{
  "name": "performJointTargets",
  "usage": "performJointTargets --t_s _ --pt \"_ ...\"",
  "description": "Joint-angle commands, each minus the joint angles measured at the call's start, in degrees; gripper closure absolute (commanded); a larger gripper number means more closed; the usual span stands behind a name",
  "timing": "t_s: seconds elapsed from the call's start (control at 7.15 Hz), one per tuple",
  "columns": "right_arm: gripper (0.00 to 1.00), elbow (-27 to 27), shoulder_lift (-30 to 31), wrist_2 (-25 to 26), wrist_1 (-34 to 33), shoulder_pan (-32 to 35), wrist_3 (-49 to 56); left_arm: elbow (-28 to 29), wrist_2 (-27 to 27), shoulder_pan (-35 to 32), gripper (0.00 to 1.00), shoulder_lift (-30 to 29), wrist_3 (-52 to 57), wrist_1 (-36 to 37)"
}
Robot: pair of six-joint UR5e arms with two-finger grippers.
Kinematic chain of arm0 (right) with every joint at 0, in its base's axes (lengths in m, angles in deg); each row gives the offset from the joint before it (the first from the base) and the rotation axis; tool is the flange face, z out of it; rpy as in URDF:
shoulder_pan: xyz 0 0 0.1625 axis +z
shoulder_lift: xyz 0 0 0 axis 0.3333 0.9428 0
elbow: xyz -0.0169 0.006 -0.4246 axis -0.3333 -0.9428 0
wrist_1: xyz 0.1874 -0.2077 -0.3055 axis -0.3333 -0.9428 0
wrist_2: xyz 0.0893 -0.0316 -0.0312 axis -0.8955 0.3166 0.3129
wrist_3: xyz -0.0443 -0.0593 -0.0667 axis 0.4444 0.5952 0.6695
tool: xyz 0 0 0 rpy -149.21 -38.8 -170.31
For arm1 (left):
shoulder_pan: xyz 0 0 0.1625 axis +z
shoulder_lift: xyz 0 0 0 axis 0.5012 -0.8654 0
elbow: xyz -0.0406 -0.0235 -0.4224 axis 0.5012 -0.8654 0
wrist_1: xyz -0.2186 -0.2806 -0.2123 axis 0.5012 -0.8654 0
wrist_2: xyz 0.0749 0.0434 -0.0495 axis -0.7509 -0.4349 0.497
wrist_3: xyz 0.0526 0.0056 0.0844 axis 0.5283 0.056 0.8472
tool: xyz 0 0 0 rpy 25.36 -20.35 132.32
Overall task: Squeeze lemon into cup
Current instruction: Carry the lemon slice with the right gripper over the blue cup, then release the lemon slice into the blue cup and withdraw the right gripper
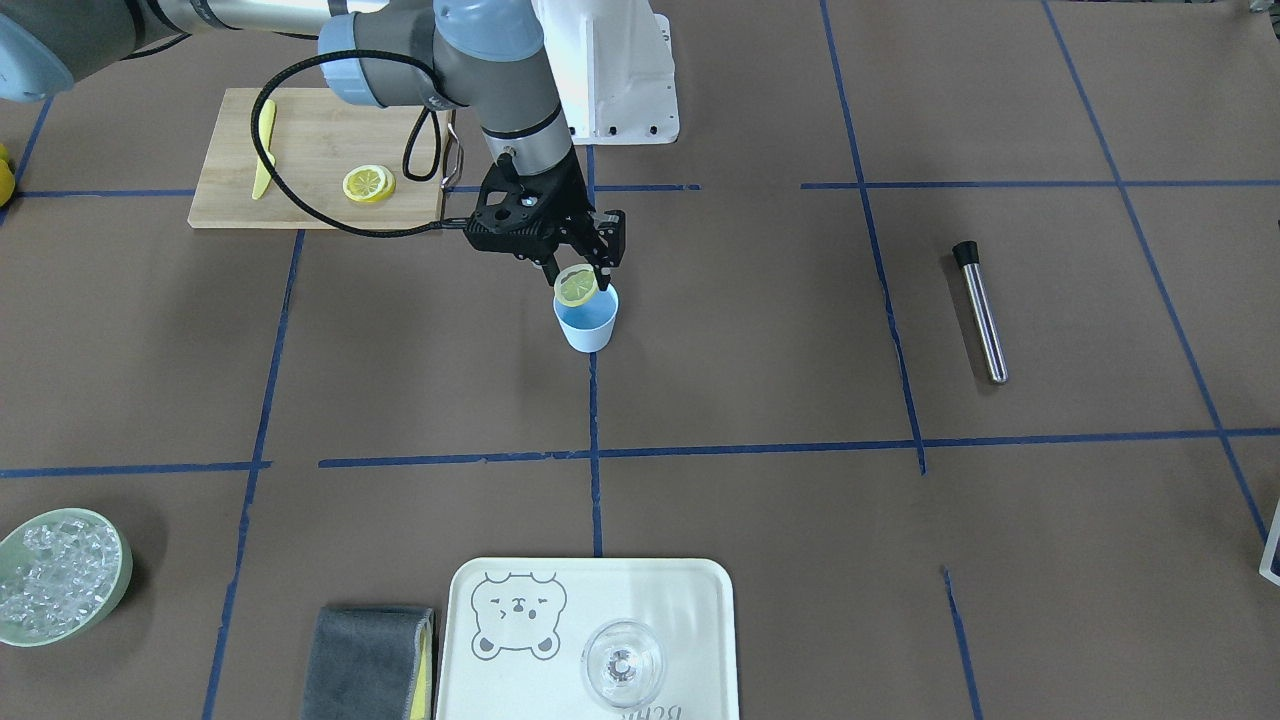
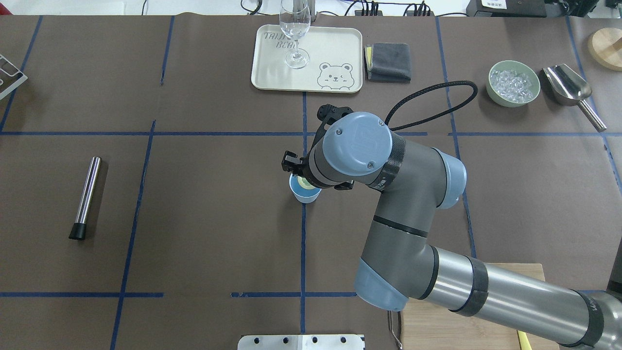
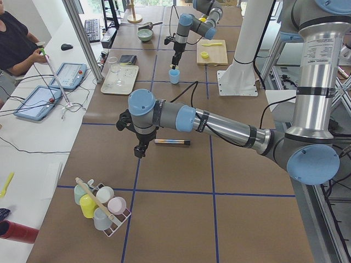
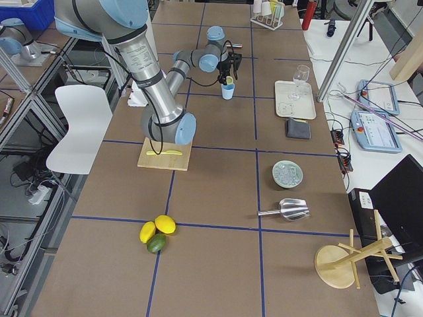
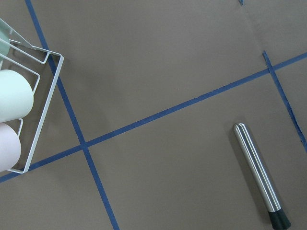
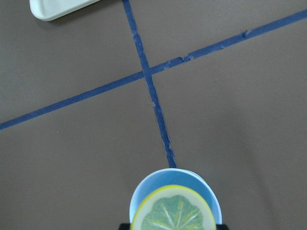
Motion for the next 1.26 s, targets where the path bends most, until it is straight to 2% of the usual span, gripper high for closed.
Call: performJointTargets --t_s 0.0,0.14,0.42,0.56,0.7,0.84,0.98,1.12 --pt "0.24 -0.83 0.11 -0.09 0.13 -0.02 0.07 0.06 0.0 0.09 0.0 -0.01 0.0 0.02" --pt "0.18 -0.83 0.37 -0.09 0.13 -0.11 0.16 0.15 0.0 0.09 0.0 -0.01 -0.26 -0.07" --pt "0.16 -0.13 0.81 -1.13 0.3 0.24 0.77 0.84 0.35 1.31 0.0 -0.18 -0.7 -0.33" --pt "0.16 1.1 3.42 -4.45 0.39 2.42 1.38 3.11 1.92 6.19 0.0 -1.4 -8.45 -5.03" --pt "0.16 4.76 7.54 -8.22 0.39 5.75 5.74 3.74 0.89 10.76 0.0 -1.41 -21.06 -13.25" --pt "0.16 7.41 12.37 -11.92 0.39 9.61 11.01 6.36 0.53 11.59 0.0 -1.5 -29.54 -18.3" --pt "0.16 8.48 15.9 -17.0 0.31 14.61 16.37 7.95 -0.95 17.78 0.0 -1.67 -30.58 -19.48" --pt "0.16 9.27 20.54 -20.88 0.39 18.92 21.55 9.45 -5.32 21.06 0.03 -2.72 -35.72 -19.84"
